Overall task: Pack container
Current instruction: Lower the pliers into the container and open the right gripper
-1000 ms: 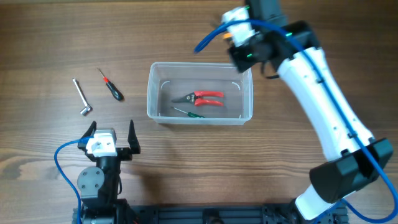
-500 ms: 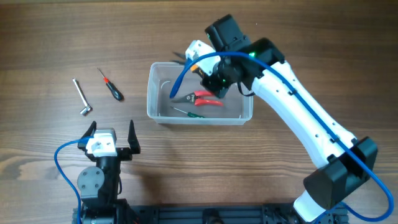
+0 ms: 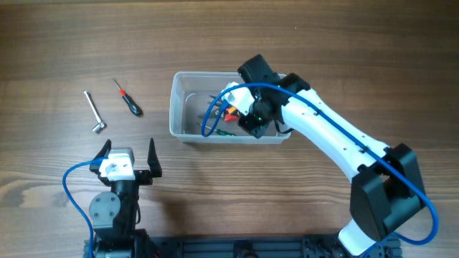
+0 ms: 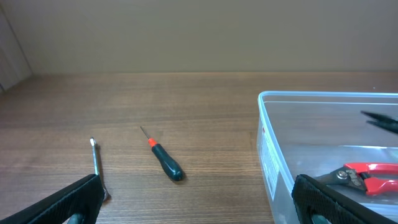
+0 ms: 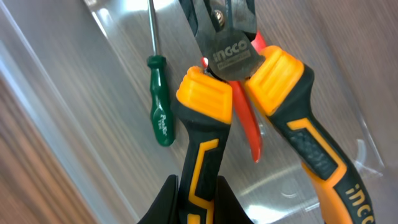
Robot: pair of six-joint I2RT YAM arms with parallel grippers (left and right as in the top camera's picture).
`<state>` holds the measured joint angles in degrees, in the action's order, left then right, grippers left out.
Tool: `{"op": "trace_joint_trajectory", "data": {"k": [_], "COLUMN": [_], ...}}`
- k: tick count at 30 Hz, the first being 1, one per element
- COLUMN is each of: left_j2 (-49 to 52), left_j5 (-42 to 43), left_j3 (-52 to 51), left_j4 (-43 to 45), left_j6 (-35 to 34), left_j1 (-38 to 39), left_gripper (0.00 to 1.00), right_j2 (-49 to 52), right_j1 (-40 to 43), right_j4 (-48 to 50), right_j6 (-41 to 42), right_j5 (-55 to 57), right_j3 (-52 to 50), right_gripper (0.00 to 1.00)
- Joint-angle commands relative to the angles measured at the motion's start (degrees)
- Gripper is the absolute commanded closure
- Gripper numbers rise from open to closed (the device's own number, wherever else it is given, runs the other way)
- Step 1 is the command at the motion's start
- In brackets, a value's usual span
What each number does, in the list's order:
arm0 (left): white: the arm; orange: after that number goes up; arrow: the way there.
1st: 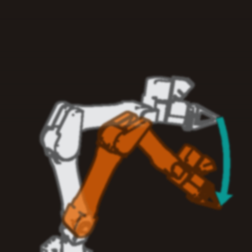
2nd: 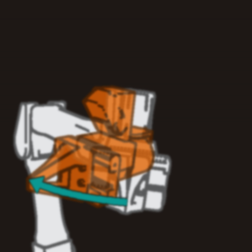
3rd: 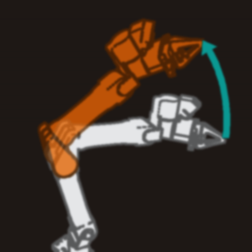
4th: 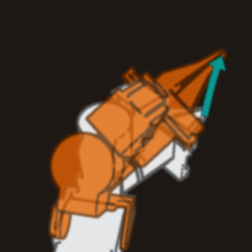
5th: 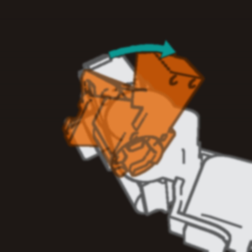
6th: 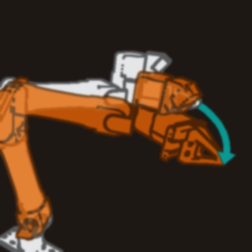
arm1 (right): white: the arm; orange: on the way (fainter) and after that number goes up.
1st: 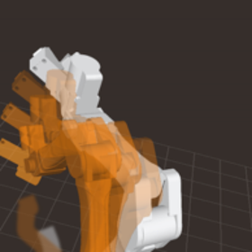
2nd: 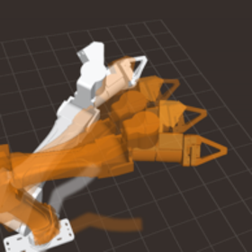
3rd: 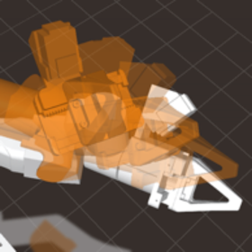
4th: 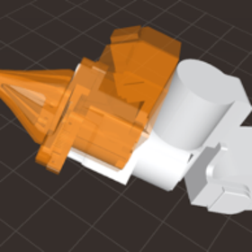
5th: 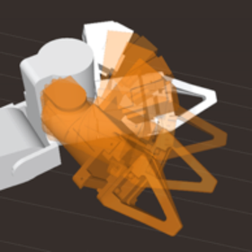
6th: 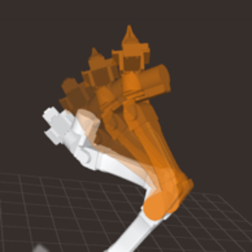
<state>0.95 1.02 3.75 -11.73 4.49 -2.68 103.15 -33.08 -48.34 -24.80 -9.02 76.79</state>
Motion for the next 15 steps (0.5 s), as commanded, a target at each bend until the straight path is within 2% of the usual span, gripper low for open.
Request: {"op": "trace_joint_trajectory", "data": {"k": [1, 6, 10, 15], "left_j2": [-0.1, -0.1, -0.1, -0.1], "left_j5": [0.9, 0.9, 0.9, 0.9], "left_j3": [-0.2, -0.2, -0.2, -0.2], "left_j4": [0.2, 0.2, 0.2, 0.2], "left_j6": [1.3, 1.3, 1.3, 1.3], "left_j1": [0.3, 0.3, 0.3, 0.3], "left_gripper": [0.0, 0.0, 0.0, 0.0], "right_j2": [-1.3, -1.3, -1.3, -1.3], "right_j1": [0.2, 0.2, 0.2, 0.2], "right_j4": [3.2, 8.7, 12.0, 12.3], "right_j6": [-0.5, 0.3, 4.4, 4.4], "right_j5": [-1.6, -1.5, -0.9, -1.1], "right_j3": [-2.3, -4.4, -4.5, -4.5], "right_gripper": [0.96, 0.96, 0.96, 0.95]}}
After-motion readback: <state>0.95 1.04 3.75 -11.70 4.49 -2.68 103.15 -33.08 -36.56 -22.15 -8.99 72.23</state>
